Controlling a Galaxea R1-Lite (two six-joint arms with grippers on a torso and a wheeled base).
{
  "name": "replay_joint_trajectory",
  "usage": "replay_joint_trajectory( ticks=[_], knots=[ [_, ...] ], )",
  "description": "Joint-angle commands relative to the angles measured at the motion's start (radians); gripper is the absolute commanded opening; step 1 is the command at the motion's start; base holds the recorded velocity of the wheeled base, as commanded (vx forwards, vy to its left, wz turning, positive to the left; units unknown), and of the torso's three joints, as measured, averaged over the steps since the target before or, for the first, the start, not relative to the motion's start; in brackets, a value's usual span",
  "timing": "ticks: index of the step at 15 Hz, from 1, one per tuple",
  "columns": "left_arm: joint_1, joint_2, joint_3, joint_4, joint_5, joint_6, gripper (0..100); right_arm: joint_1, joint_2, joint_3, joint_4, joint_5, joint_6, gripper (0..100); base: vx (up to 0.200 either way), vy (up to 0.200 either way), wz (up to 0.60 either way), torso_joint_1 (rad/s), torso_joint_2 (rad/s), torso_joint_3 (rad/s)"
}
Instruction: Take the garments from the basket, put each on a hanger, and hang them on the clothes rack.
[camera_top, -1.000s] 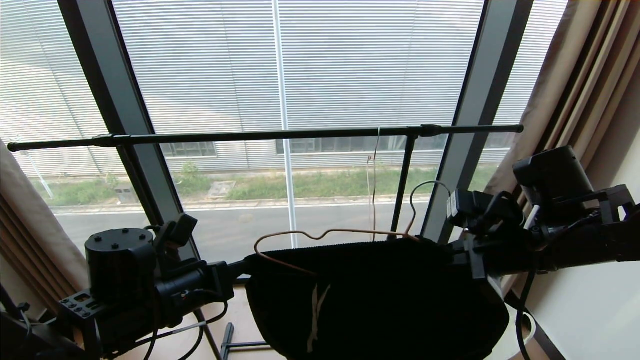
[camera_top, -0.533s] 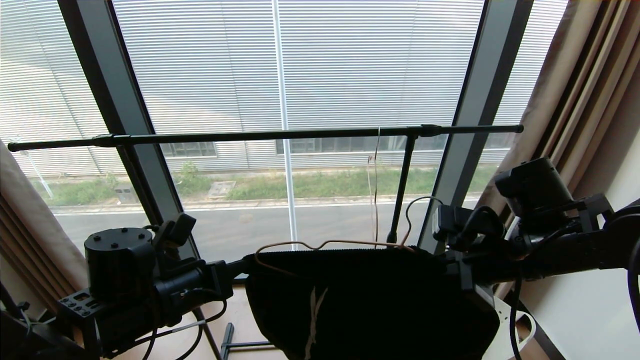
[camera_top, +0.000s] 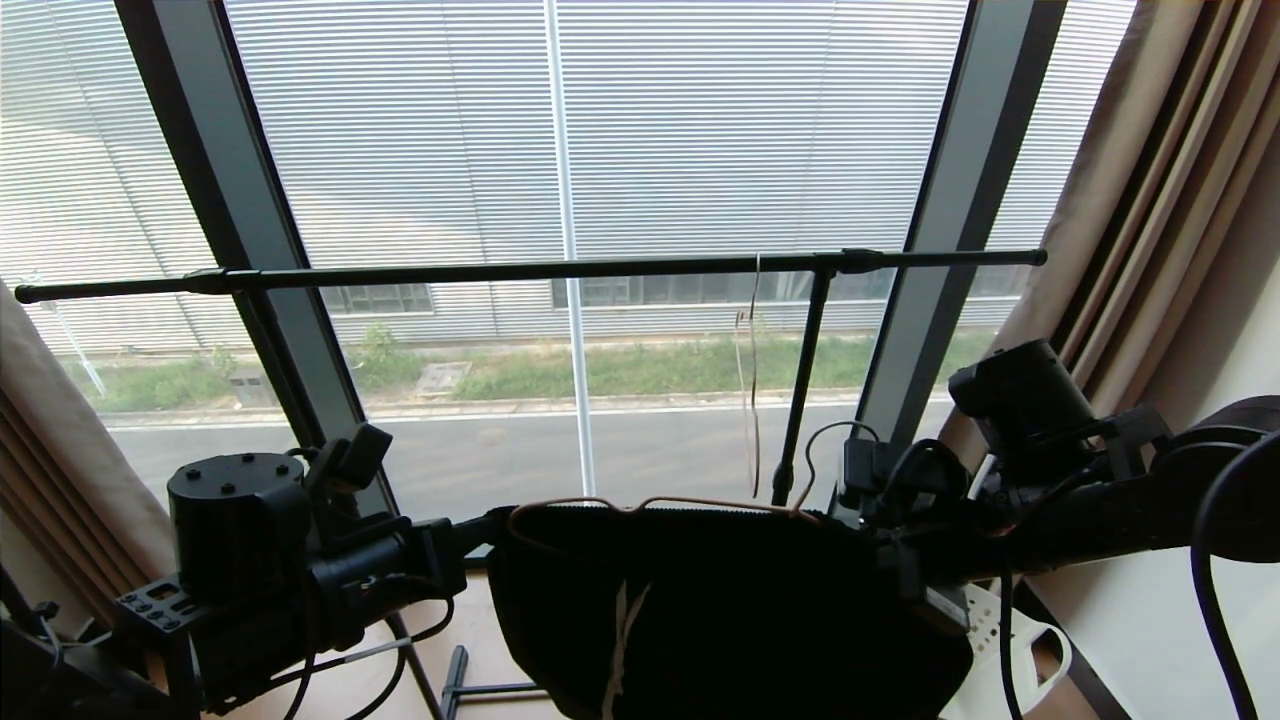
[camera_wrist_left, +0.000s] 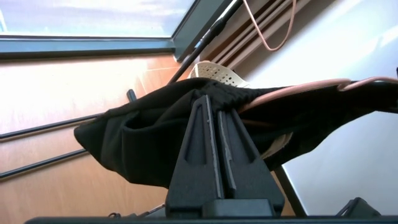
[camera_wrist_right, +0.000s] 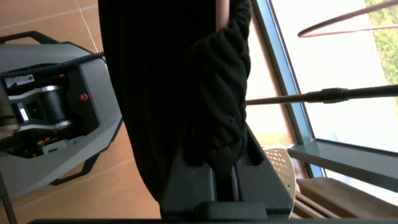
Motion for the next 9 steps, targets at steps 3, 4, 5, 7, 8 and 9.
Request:
replay_joint_trajectory(
  ticks=[3,4,5,7,8,9],
  knots=[
    [-0.003,-0.007,-0.007,-0.001,0.000,0.016,0,0.011,0.035,0.000,-0.001,-0.014,0.000,0,0.000,0.000,0.00,0.000,0.00,0.000],
    [-0.005,-0.019,-0.018,0.002,-0.002,0.025,0,0.014,0.046,0.000,-0.001,-0.024,0.000,0,0.000,0.000,0.00,0.000,0.00,0.000],
    [-0.012,-0.024,-0.028,0.005,-0.002,0.029,0,0.019,0.052,-0.002,-0.003,-0.032,0.000,0,0.000,0.000,0.00,0.000,0.00,0.000],
    [-0.019,-0.024,-0.056,0.023,-0.002,0.036,0,0.020,0.052,0.000,-0.003,-0.032,0.000,0,0.000,0.000,0.00,0.000,0.00,0.000],
    [-0.019,-0.022,-0.071,0.047,-0.002,0.039,0,0.020,0.049,0.000,-0.001,-0.032,0.000,0,0.000,0.000,0.00,0.000,0.00,0.000],
    [-0.016,-0.024,-0.084,0.065,-0.002,0.039,0,0.020,0.048,0.000,-0.001,-0.032,0.000,0,0.000,0.000,0.00,0.000,0.00,0.000]
  ],
)
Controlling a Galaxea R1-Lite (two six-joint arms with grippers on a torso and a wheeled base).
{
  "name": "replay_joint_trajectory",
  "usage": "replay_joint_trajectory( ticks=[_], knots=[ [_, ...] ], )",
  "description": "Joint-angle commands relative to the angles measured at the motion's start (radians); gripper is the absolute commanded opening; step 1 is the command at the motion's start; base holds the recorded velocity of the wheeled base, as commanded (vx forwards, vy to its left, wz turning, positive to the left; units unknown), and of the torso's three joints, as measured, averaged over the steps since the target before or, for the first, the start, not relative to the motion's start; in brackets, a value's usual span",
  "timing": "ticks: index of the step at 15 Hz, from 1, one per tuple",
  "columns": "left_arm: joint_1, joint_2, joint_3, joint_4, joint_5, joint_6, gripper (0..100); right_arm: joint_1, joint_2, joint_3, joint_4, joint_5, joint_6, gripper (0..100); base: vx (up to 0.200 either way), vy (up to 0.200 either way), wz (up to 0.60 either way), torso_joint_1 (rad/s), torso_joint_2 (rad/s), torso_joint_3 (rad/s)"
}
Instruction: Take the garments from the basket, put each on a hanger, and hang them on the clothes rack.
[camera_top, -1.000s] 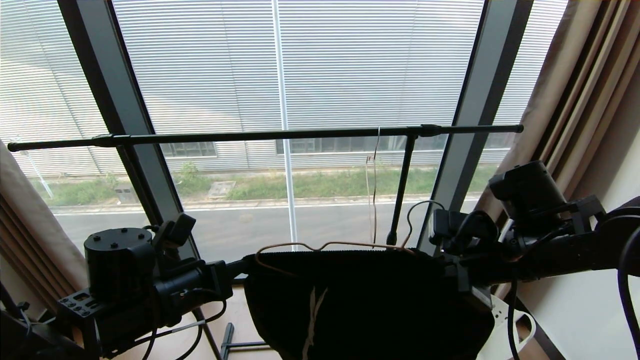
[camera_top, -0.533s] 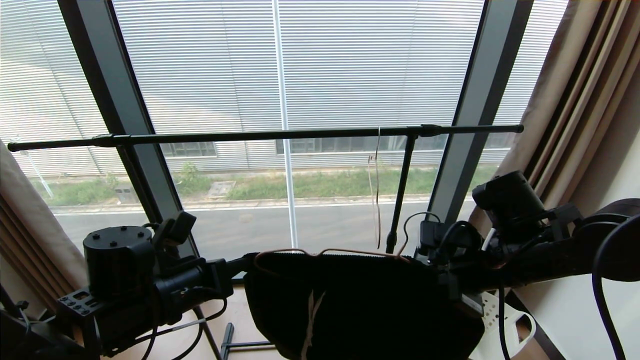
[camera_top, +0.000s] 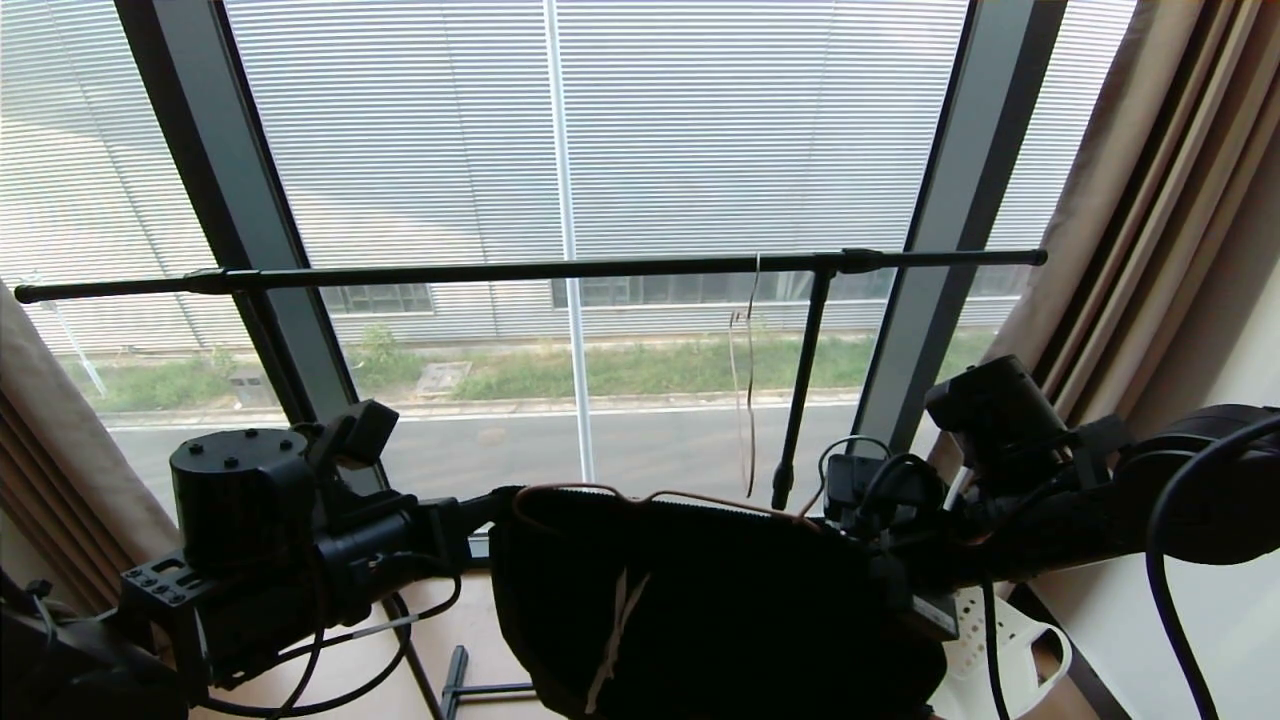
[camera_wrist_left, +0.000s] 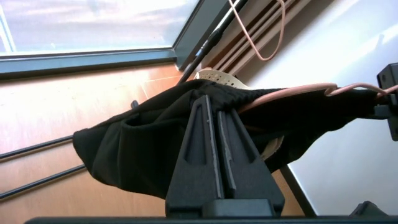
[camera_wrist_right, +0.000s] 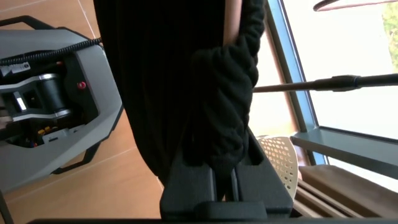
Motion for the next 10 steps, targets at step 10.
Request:
replay_joint_trajectory(
  ticks=[10],
  knots=[
    [0.076,-0.003,-0.020,0.012,-0.004,0.004,0,0.035,-0.003,0.000,-0.003,-0.166,0.001,0,0.000,0.000,0.00,0.000,0.00,0.000]
  ],
)
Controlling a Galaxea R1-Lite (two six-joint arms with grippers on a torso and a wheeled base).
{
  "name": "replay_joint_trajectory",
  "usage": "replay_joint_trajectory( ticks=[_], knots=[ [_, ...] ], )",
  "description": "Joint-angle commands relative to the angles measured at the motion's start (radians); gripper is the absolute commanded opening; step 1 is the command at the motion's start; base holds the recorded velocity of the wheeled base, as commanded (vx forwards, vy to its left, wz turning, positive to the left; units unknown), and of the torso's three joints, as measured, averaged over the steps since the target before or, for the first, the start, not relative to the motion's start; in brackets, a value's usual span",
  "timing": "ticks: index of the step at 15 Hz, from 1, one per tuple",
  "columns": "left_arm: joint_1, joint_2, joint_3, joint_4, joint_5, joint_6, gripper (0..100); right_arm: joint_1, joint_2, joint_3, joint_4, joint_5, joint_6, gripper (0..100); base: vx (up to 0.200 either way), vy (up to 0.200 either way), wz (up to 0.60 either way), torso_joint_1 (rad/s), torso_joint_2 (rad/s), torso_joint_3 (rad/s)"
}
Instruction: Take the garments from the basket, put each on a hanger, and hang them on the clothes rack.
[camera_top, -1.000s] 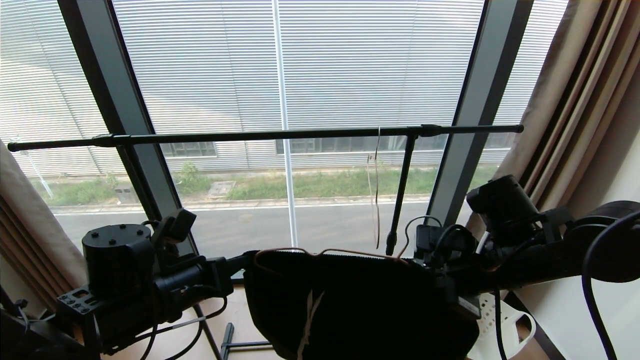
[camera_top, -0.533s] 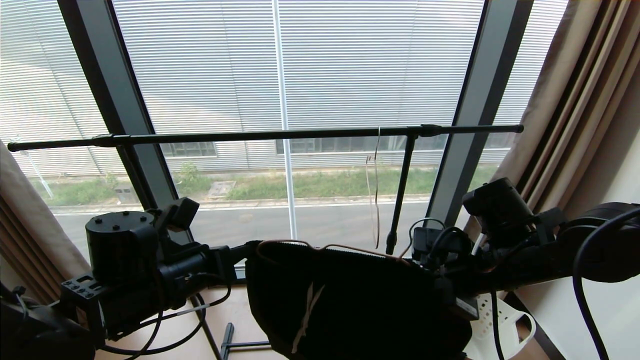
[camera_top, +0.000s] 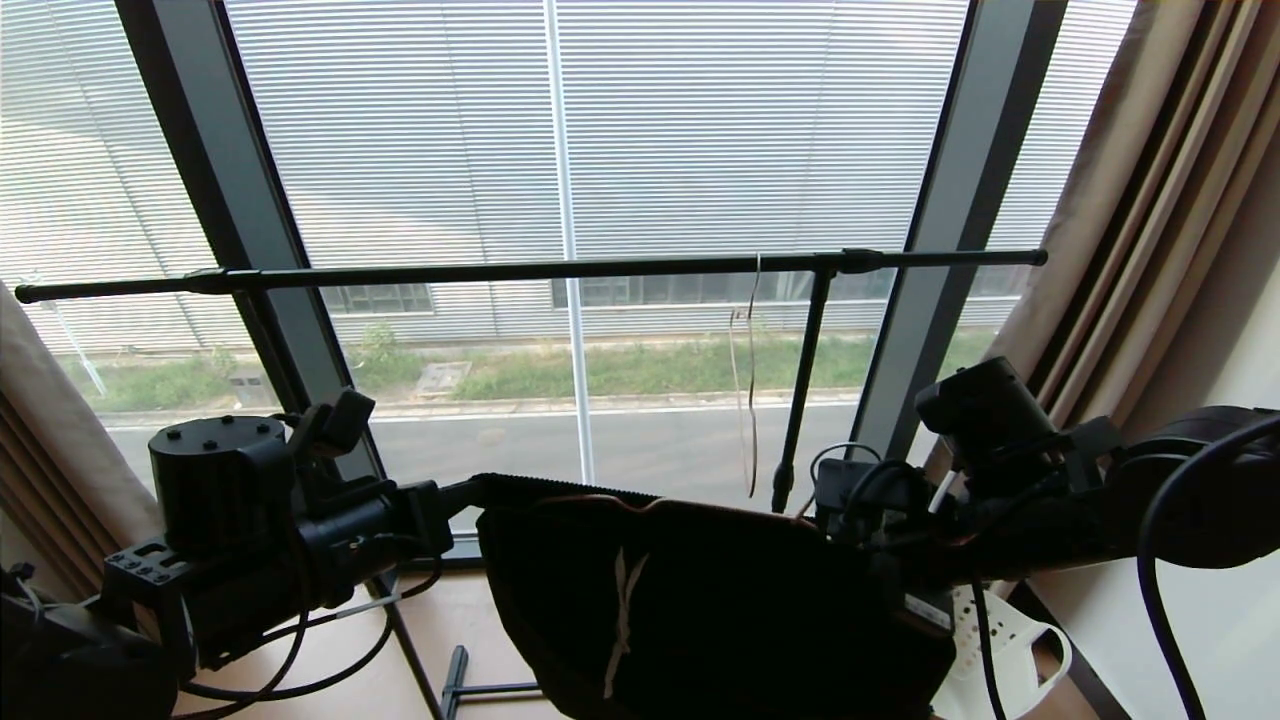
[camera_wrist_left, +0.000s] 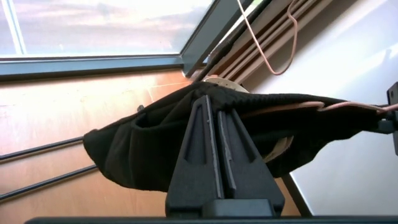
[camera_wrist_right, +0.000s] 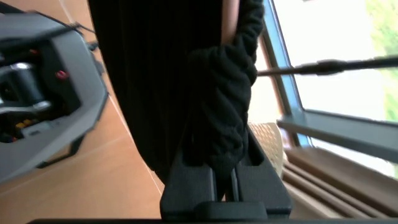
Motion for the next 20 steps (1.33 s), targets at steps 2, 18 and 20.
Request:
replay_joint_trajectory(
  ticks=[2,18,20],
  knots=[
    [-0.037,-0.001,-0.015,0.004,0.002,0.021,0,0.040,0.000,0.002,0.001,-0.103,0.004,0,0.000,0.000,0.00,0.000,0.00,0.000],
    [-0.337,-0.099,-0.578,0.887,0.159,0.182,0,0.095,0.048,-0.001,-0.079,-0.199,0.117,0,0.000,0.000,0.00,0.000,0.00,0.000],
    [-0.377,-0.058,-0.615,0.912,0.180,0.182,0,0.114,0.043,-0.002,-0.080,-0.219,0.145,0,0.000,0.000,0.00,0.000,0.00,0.000]
  ],
)
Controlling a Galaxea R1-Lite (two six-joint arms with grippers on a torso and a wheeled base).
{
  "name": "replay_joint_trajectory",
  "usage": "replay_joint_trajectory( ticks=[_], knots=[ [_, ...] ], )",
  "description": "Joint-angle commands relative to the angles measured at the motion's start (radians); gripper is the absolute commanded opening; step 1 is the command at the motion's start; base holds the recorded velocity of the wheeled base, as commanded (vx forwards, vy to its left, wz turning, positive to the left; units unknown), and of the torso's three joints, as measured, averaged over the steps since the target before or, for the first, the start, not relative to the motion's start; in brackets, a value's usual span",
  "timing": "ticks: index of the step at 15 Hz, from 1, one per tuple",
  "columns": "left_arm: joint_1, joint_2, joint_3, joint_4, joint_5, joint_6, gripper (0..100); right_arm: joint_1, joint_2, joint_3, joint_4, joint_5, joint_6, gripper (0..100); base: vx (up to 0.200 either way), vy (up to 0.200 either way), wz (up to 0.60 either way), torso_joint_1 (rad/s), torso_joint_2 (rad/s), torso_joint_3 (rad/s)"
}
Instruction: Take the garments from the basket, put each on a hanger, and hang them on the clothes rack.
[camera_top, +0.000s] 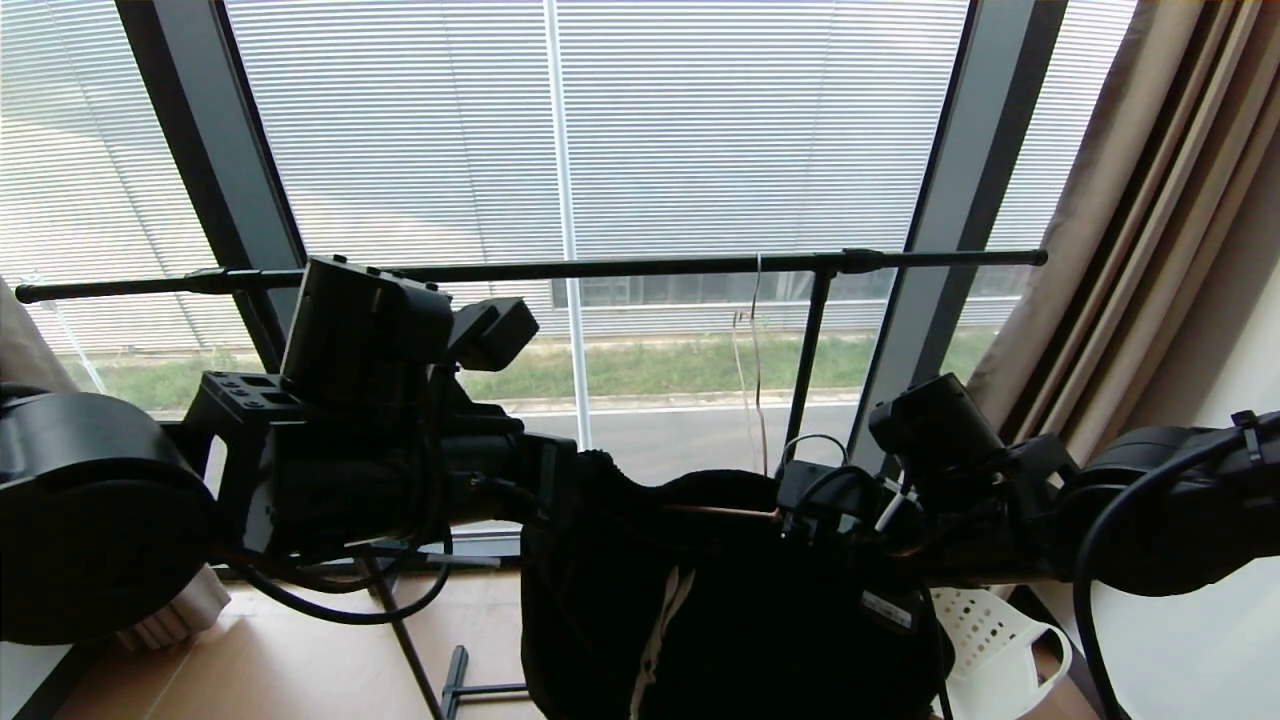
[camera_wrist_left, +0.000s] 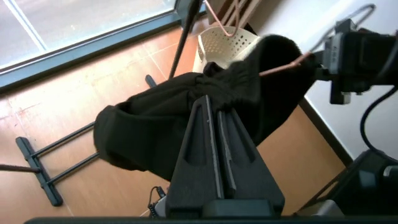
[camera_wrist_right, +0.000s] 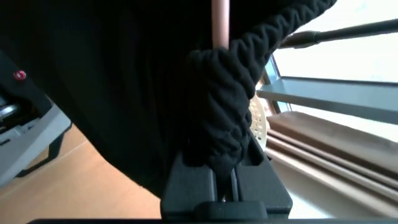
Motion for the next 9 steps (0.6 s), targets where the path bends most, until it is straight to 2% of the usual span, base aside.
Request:
replay_joint_trajectory(
  ticks=[1,4,5,7,9],
  knots=[
    [-0.034,0.062,-0.035,0.009,0.007,-0.001,0,0.015,-0.005,0.002,-0.017,0.000,0.015,0,0.000,0.000,0.00,0.000,0.00,0.000],
    [-0.026,0.105,-0.071,0.009,0.019,-0.001,0,0.035,-0.023,0.045,-0.107,0.004,0.030,0,0.000,0.000,0.00,0.000,0.00,0.000],
    [-0.012,0.111,-0.101,0.012,0.062,-0.001,0,0.035,-0.042,0.070,-0.155,0.006,0.029,0,0.000,0.000,0.00,0.000,0.00,0.000],
    [0.014,0.127,-0.132,0.031,0.089,-0.006,0,0.035,-0.049,0.087,-0.175,0.004,0.029,0,0.000,0.000,0.00,0.000,0.00,0.000],
    [0.051,0.147,-0.193,0.082,0.126,-0.072,0,0.037,-0.051,0.097,-0.177,0.001,0.026,0,0.000,0.000,0.00,0.000,0.00,0.000]
  ],
)
